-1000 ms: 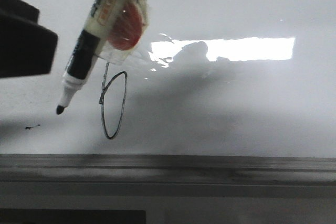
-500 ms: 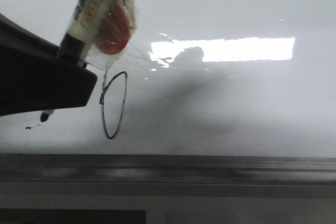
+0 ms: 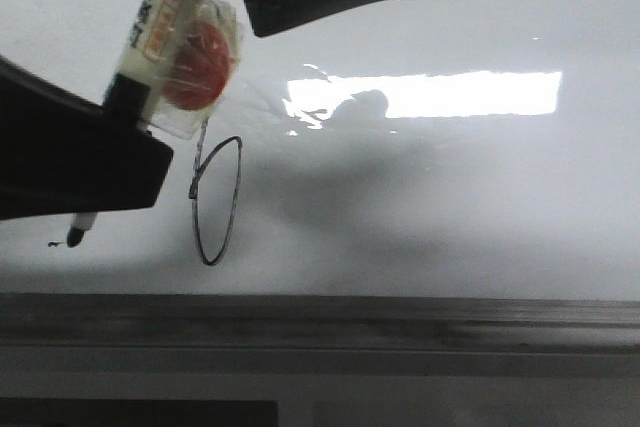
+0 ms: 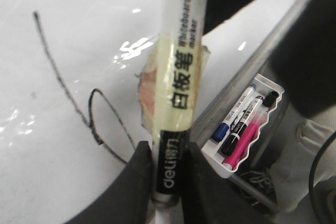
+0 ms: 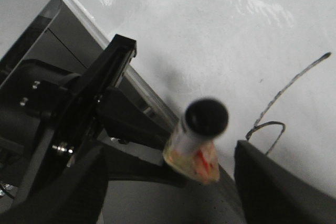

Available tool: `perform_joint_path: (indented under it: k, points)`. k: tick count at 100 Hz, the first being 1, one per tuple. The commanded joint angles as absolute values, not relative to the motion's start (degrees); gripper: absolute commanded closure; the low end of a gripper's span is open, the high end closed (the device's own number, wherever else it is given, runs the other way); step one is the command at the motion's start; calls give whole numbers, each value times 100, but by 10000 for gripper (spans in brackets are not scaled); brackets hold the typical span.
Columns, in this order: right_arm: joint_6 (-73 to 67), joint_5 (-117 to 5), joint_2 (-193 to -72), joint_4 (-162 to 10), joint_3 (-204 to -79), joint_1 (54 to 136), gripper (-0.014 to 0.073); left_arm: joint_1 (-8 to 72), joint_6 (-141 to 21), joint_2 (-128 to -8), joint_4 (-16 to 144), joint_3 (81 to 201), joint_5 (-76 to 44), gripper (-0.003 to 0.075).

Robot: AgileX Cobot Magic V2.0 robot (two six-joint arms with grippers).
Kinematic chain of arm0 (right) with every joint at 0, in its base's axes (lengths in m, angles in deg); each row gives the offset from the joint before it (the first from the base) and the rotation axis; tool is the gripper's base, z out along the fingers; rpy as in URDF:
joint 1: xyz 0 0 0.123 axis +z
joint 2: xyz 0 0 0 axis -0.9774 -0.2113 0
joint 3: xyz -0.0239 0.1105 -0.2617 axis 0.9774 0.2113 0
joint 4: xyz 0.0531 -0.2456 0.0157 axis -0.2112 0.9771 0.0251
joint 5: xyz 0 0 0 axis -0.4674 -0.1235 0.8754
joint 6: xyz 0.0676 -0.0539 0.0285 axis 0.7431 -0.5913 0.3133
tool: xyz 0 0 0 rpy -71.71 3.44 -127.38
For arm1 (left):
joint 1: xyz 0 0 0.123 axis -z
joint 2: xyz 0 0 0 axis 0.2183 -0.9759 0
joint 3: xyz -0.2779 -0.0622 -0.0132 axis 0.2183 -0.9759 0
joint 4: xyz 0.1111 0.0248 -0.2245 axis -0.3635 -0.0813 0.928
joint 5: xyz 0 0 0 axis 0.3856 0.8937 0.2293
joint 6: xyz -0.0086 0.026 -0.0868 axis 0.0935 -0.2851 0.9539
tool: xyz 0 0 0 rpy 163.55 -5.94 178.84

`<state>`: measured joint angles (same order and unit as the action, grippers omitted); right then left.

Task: Write number 6 on whiteboard

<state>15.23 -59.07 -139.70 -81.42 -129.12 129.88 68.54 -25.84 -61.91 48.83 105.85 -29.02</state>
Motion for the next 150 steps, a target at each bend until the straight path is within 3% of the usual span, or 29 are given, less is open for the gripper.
perform_joint_path:
  k: [1, 31, 65, 74, 89, 98, 115, 122, 131, 137, 150]
  points:
    - [1466, -5608, -13823, -8179, -13082, 12910, 112, 6621, -2537, -6172, 5537, 10771, -3171, 739]
    - [1466, -5668, -13823, -8179, -13082, 12910, 146, 5250, -2513, -6172, 7342, 10771, -2365, 739]
    - [1466, -5718, -13823, -8269, -13082, 12910, 146, 5202, -2513, -6363, 7720, 10771, -2340, 725]
    - [1466, -5767, -13823, -8269, -13082, 12910, 146, 5202, -2513, -6401, 7746, 10771, -2340, 631]
    - [1466, -5776, -13823, -8277, -13082, 12910, 146, 5202, -2513, -6401, 7795, 10771, -2354, 353]
    - [1466, -5776, -13823, -8281, -13082, 12910, 147, 5202, -2513, -6401, 7827, 10771, -2377, 295]
    - [1466, -5816, -13783, -8281, -13082, 12910, 163, 5202, -2513, -6266, 7844, 10771, -2377, 299]
    - [1466, -5853, -13684, -8281, -13071, 12910, 267, 5202, -2513, -6042, 7844, 10771, -2377, 299]
    - [1466, -5853, -13463, -8281, -13017, 12910, 505, 5202, -2569, -5597, 7772, 10771, -2329, 312]
    - [1466, -5841, -13310, -8233, -12920, 12910, 669, 5202, -2592, -5277, 7675, 10771, -2230, 374]
    - [1466, -5599, -12863, -8171, -12540, 12910, 655, 5202, -2604, -4521, 7317, 10771, -2096, 678]
